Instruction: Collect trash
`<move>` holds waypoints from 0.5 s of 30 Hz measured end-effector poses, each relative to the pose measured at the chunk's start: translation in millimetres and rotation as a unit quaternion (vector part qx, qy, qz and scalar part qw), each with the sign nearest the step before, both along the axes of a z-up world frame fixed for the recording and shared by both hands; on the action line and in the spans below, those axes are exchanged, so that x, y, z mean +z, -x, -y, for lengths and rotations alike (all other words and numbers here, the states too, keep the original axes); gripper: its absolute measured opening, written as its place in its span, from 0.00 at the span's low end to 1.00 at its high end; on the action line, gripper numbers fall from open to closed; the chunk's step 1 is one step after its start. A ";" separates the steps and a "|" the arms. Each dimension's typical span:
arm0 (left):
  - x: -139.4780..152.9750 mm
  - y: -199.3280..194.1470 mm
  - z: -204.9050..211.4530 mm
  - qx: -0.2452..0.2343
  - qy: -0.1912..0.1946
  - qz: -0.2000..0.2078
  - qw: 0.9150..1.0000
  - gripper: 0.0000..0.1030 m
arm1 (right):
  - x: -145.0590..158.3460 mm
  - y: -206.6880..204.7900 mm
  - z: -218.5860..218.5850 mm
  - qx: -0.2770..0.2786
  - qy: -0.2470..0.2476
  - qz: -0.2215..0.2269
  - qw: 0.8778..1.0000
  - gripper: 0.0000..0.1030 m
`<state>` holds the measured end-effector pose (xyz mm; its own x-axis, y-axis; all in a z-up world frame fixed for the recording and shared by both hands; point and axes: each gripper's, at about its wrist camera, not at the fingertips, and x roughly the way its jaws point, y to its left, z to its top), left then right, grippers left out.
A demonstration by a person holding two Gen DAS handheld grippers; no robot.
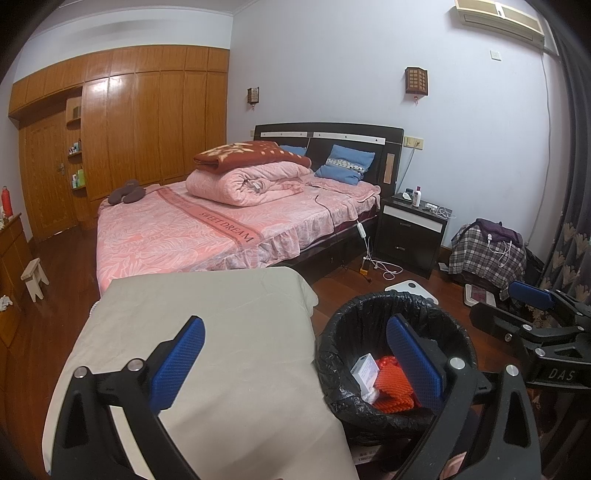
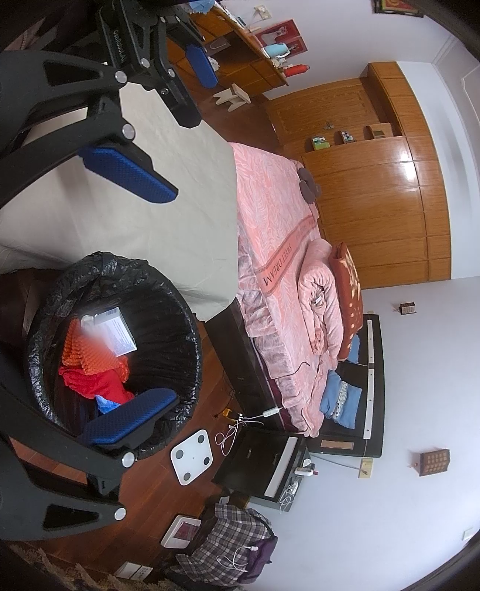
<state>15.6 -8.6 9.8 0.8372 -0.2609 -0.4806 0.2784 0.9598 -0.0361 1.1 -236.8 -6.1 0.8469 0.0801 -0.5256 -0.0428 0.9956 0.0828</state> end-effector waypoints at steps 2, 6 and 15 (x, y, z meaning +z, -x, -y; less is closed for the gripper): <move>-0.3 -0.5 0.1 0.000 0.000 0.000 1.000 0.94 | 0.0 -0.2 0.0 0.000 0.000 0.000 1.000 0.95; 0.2 -0.2 -0.1 0.000 0.000 0.000 1.000 0.94 | 0.1 -0.4 -0.1 0.000 0.000 0.000 1.000 0.95; 0.2 -0.8 0.5 0.000 0.000 -0.001 1.000 0.94 | 0.4 -0.7 -0.1 0.000 0.000 -0.001 1.000 0.95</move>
